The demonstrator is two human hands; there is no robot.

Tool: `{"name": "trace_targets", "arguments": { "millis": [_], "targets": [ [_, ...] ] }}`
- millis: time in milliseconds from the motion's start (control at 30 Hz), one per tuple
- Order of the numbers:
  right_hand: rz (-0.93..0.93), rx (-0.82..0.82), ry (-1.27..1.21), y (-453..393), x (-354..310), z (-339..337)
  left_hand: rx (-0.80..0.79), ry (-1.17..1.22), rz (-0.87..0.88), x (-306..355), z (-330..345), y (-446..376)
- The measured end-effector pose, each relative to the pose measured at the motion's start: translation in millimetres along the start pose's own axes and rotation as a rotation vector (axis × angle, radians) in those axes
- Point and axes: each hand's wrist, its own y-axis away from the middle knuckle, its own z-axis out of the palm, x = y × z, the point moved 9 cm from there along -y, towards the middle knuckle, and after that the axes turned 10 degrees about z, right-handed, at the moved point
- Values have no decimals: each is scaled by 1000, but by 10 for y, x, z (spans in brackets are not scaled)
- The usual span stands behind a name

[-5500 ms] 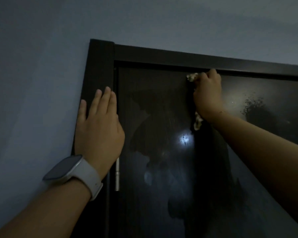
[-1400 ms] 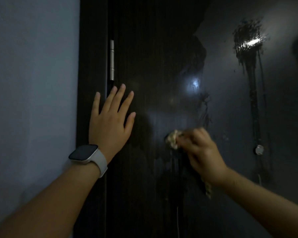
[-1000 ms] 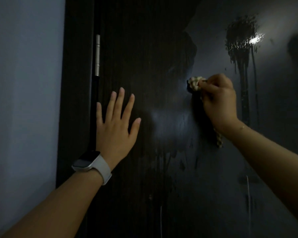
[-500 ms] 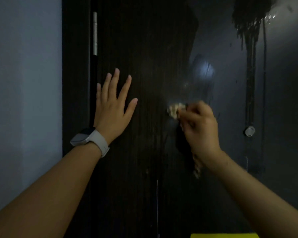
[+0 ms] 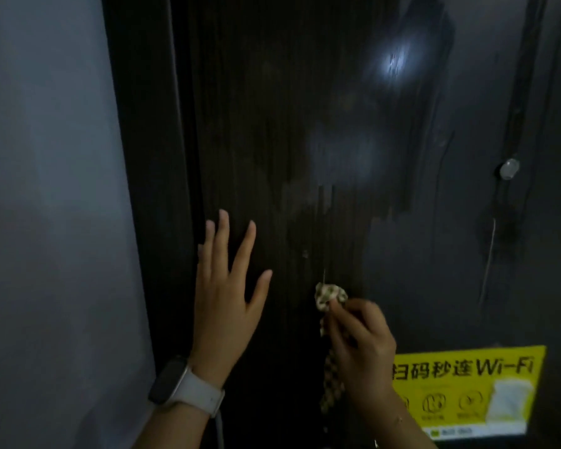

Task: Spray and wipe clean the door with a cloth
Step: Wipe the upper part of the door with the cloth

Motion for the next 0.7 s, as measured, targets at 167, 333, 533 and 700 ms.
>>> {"name": "trace_targets", "arguments": {
  "millis": [167, 333, 533, 700],
  "targets": [
    [154, 115, 3, -502, -202, -145, -34, 14, 9, -46, 145, 104],
    [99, 269, -96, -807, -432, -202, 2, -12, 37, -36, 146, 106],
    [196, 67, 42, 580, 227, 99, 19, -69, 52, -21, 128, 93],
    [287, 42, -33, 294, 70, 74, 10, -43, 46, -19, 131, 90]
  ]
}}
